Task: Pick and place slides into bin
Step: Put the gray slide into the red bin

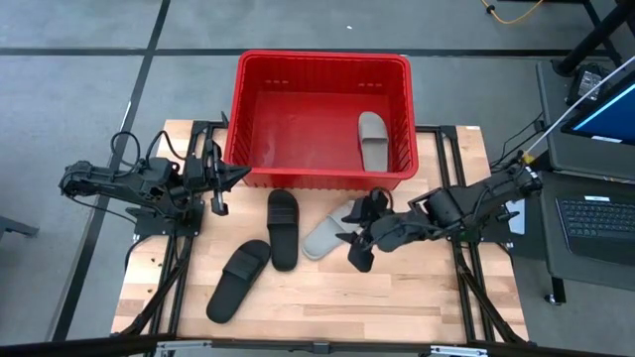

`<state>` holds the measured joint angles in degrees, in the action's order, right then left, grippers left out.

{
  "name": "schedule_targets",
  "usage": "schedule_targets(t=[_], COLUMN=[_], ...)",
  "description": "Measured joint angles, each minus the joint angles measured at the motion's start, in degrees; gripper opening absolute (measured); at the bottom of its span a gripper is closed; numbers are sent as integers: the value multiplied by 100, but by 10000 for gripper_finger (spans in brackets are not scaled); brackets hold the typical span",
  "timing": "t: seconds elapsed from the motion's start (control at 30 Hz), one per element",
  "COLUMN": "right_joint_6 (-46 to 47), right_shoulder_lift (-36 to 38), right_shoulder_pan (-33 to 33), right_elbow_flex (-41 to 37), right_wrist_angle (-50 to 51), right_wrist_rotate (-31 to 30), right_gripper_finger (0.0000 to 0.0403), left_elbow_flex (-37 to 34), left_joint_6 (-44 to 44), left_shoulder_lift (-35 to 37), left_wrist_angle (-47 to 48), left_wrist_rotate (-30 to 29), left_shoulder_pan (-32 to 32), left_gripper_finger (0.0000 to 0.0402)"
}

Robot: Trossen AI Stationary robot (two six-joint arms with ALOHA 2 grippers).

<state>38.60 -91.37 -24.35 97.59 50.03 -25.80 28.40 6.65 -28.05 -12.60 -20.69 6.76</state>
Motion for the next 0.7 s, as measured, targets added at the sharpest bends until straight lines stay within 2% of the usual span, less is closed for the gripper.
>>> schedule_targets(t=[0.2, 0.47, 0.7], right_joint_6=[22, -124, 295], right_shoulder_lift=[-576, -1128, -1536], right_shoulder_pan=[-25, 14, 139], right_elbow_flex=[595, 600, 600], right_wrist_angle=[805, 1209, 1502], right_wrist_rotate=[23, 44, -1], right_gripper_finger=[200, 200, 200], left_elbow_flex=[0, 0, 0], left_joint_6=[-95, -45, -47], left_shoulder_lift=[0, 0, 0], left_wrist_angle=[41, 59, 87], left_wrist_rotate=[-2, -13, -9], left_shoulder_pan=[0, 0, 0], left_gripper_finger=[4, 5, 3])
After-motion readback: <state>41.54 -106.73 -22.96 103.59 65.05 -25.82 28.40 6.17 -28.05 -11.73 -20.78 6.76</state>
